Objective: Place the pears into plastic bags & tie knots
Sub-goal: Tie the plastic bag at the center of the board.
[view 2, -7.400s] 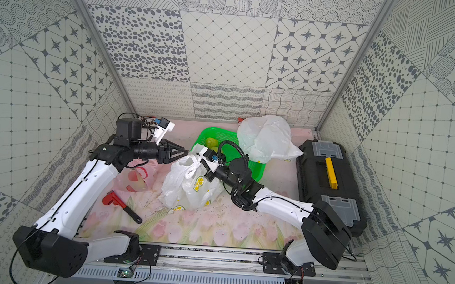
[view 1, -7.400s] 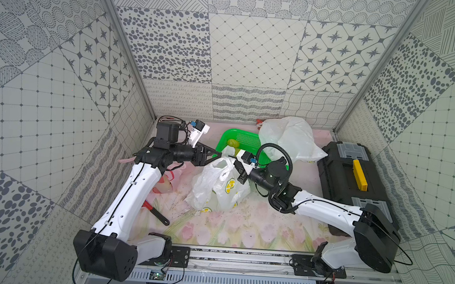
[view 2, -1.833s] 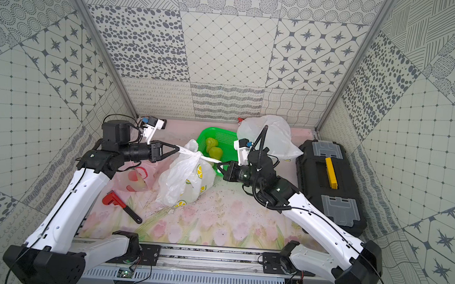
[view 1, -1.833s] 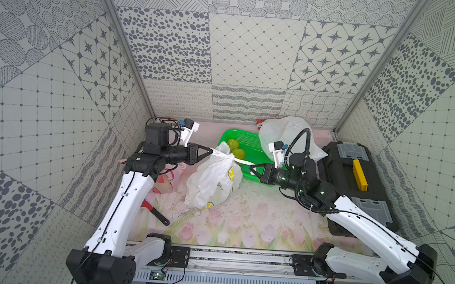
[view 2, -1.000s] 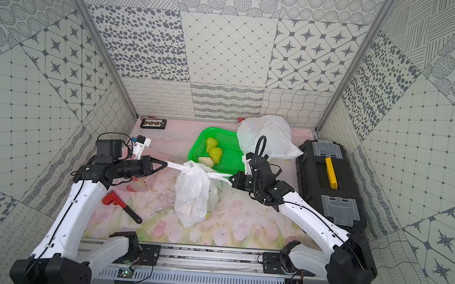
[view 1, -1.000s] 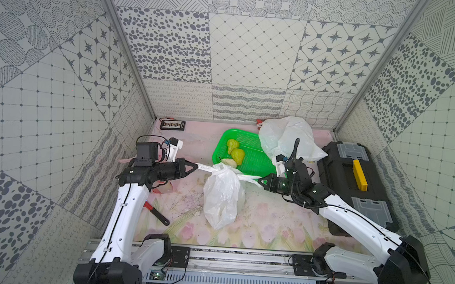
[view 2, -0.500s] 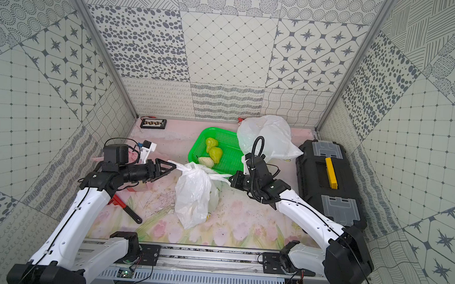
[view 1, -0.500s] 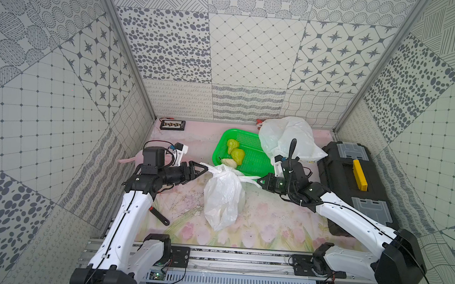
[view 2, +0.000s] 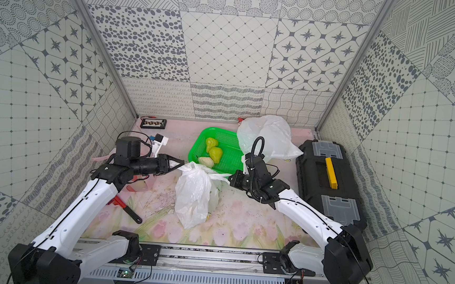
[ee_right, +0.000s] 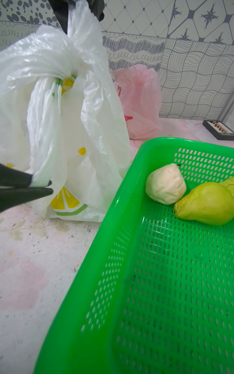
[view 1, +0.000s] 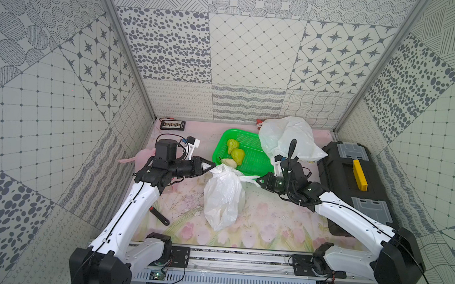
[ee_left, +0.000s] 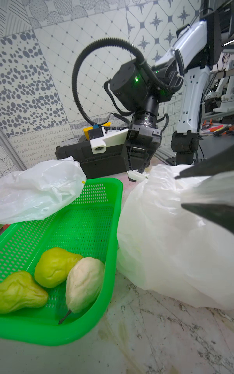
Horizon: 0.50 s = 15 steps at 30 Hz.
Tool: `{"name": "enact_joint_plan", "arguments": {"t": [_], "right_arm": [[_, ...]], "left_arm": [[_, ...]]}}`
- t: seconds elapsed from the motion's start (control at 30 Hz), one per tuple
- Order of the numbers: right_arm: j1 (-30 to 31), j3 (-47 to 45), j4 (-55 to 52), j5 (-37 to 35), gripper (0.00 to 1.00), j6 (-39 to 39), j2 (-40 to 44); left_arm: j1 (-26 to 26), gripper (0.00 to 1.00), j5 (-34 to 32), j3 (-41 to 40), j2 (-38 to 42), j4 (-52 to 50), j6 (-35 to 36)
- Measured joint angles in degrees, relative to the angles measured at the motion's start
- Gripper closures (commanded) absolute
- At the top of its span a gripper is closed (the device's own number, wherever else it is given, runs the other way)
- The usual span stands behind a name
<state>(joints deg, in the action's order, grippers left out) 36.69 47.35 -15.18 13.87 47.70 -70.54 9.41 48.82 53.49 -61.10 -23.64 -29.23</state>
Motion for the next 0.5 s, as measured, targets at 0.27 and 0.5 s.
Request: {"name": "enact_joint_plan", "arguments": {"t": [0.27, 0.5], "right_arm": [[-4.0, -3.2, 0.7, 1.2, 1.00, 0.4, 5.2], [-5.1, -3.0, -0.2, 5.2, 1.00, -3.4, 6.3]], "left_arm": [[-5.6, 1.00, -2.7, 2.3, -0.1, -9.1, 7.9], [-10.6, 1.00, -0.1, -0.3, 1.0, -11.9, 8.8]]}}
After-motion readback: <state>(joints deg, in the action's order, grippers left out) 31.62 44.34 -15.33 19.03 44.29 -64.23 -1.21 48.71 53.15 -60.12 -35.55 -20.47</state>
